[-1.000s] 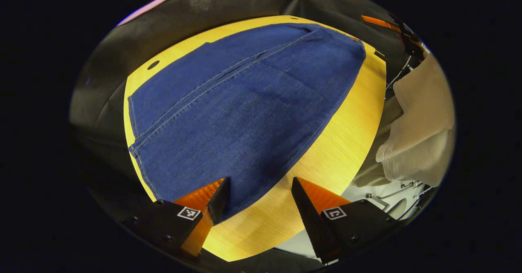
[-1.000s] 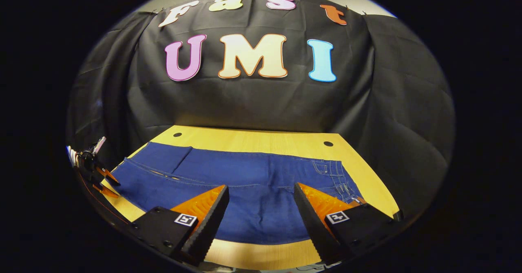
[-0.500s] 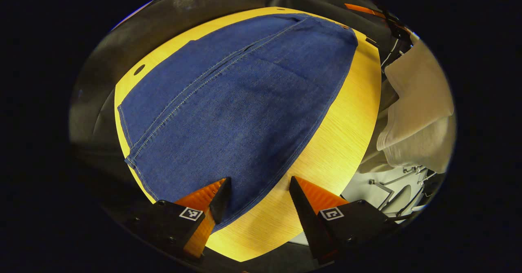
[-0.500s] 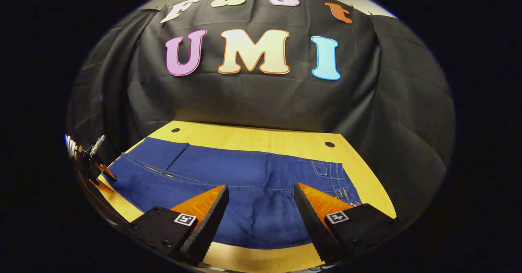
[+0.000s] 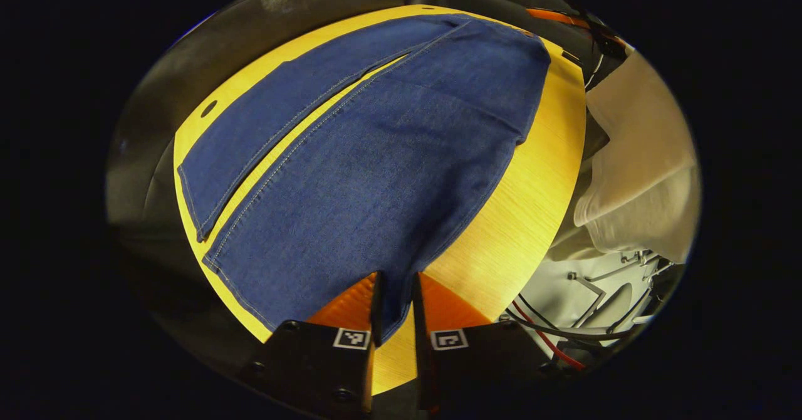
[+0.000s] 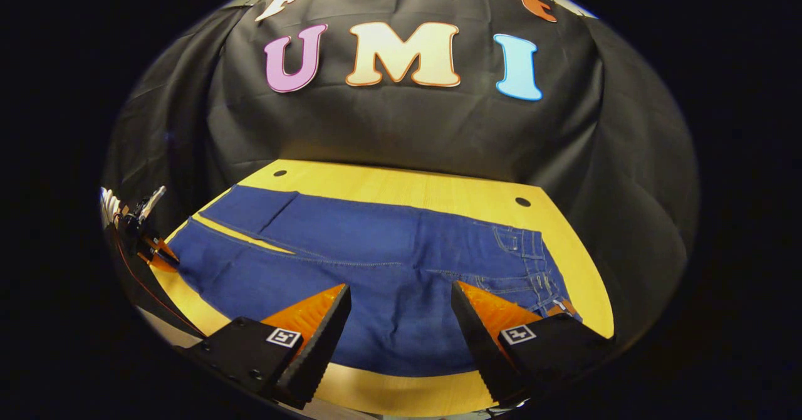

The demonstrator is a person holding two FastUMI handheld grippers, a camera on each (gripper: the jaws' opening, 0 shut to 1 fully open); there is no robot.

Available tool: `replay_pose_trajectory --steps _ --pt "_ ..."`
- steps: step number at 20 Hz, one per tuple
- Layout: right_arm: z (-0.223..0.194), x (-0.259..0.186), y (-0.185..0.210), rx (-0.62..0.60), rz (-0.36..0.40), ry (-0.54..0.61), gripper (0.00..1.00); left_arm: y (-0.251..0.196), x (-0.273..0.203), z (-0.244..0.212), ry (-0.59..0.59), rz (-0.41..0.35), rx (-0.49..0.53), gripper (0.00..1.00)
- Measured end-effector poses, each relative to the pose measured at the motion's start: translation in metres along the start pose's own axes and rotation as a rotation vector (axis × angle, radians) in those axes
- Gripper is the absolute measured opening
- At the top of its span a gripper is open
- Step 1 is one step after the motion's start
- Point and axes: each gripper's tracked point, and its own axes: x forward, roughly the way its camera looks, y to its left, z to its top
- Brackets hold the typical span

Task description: Grasp the waist and the cuffs of the jeans and fold them to make the two legs overlap; first hold the waist and fold one-third of the jeans toward the cuffs, then hold the cuffs and fold the remaining one-third in the same direction to finish folding.

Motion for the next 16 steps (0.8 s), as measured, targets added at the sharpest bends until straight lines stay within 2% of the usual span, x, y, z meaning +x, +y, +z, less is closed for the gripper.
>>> replay_pose_trajectory --steps 1,2,4,16 --pt "-0.007 -0.001 -0.001 -0.018 0.021 0.021 0.99 0.001 0.001 0.0 0.003 0.012 -0.009 0.16" --pt "-0.015 -0.002 -0.003 -0.046 0.046 0.046 0.99 0.002 0.002 -0.001 0.01 0.018 -0.018 0.07" --pt "-0.035 -0.006 -0.01 -0.117 0.092 0.106 0.99 0.002 0.003 0.001 0.019 0.016 -0.017 0.01" --pt "-0.146 -0.008 -0.086 -0.557 0.282 0.519 0.99 0.003 0.003 0.0 0.069 0.021 -0.049 0.0"
